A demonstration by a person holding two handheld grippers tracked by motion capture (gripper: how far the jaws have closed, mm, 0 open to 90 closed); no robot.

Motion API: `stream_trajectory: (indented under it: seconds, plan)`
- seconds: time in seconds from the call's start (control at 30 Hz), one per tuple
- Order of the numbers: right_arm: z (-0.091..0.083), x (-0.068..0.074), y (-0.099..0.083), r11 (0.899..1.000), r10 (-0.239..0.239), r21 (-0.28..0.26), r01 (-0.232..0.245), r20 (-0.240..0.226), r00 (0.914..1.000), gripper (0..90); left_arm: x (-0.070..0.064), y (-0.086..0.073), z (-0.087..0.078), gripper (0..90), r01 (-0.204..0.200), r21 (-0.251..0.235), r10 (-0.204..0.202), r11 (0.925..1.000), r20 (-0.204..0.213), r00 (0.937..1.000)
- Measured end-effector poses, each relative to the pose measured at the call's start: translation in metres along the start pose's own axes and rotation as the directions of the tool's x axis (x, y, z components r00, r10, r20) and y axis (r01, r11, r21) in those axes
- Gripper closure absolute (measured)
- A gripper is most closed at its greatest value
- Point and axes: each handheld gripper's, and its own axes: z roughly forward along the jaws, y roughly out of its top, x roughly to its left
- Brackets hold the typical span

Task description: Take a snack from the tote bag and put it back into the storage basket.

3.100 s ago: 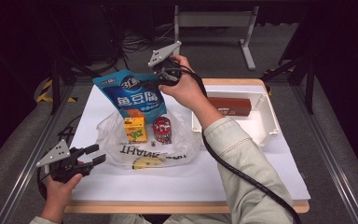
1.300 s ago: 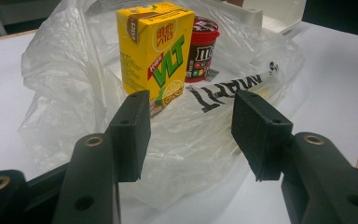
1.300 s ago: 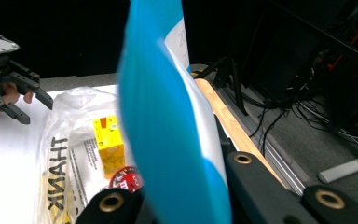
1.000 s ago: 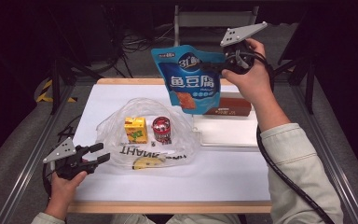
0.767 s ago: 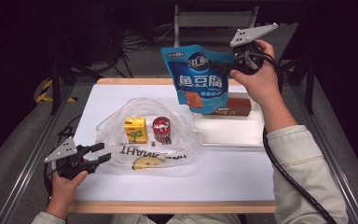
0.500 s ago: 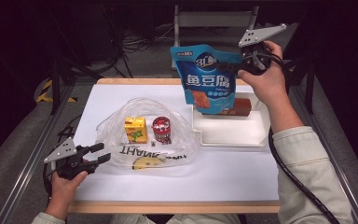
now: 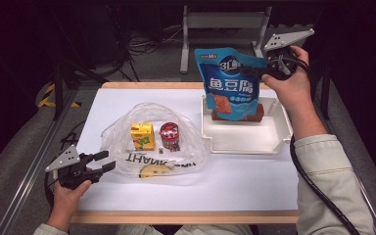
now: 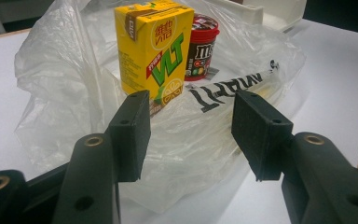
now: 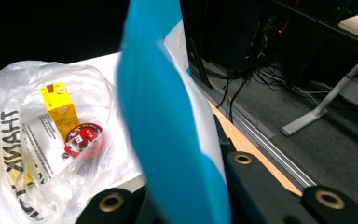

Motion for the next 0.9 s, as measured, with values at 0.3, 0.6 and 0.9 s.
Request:
stream_trajectory:
  seconds: [0.3, 0.6, 0.9]
  plan:
    - [0.003, -0.005, -0.013, 1.000, 0.016, 0.012, -0.016, -0.011, 0.9998, 90.0, 0.000, 0.000, 0.001, 47.5, 0.005, -0.002, -0.005, 1.0000, 0.003, 1.0000]
    - [0.011, -0.006, -0.025, 0.999, 0.031, 0.026, -0.030, -0.040, 0.9987, 90.0, 0.000, 0.000, 0.001, 47.5, 0.004, 0.002, -0.004, 1.0000, 0.004, 1.0000]
    - [0.021, -0.007, -0.037, 0.998, 0.050, 0.027, -0.048, -0.064, 0.9967, 90.0, 0.000, 0.000, 0.001, 47.5, 0.003, 0.004, -0.003, 1.0000, 0.004, 1.0000]
